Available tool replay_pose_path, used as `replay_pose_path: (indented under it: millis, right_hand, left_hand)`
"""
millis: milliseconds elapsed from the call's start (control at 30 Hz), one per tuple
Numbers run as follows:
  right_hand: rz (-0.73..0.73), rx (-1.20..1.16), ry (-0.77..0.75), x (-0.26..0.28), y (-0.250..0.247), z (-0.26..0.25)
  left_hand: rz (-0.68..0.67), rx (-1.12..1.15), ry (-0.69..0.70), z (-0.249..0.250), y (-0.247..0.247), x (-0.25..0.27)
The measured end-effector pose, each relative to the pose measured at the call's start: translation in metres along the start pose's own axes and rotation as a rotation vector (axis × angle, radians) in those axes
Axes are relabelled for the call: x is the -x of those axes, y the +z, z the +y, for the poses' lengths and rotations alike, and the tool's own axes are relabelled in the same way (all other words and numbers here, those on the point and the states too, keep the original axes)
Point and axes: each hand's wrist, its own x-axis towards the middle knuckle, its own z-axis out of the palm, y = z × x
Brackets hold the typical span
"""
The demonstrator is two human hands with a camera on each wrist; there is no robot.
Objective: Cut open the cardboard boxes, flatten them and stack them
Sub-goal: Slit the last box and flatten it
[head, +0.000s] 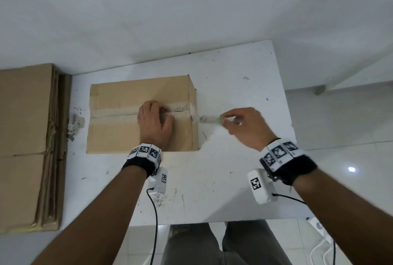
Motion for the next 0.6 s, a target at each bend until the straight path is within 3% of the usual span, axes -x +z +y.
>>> replay_pose_path:
  millis: [133, 333, 600]
  right_hand:
    - [0.194, -0.155, -0.007, 0.000, -0.005, -0.006]
    - [0.182, -0.175, 0.058, -0.003, 0.038, -0.008]
    - [0.166, -0.166, 0.052, -0.007, 0.039, -0.020]
  left_hand:
    - [-0.110, -0.206, 0.014, 0.007, -0.007, -0.008]
    - [-0.160, -0.217, 0.065, 0.000, -0.008, -0.023]
    - [-0.176, -0.381, 0.154, -0.013, 0.001, -0.013]
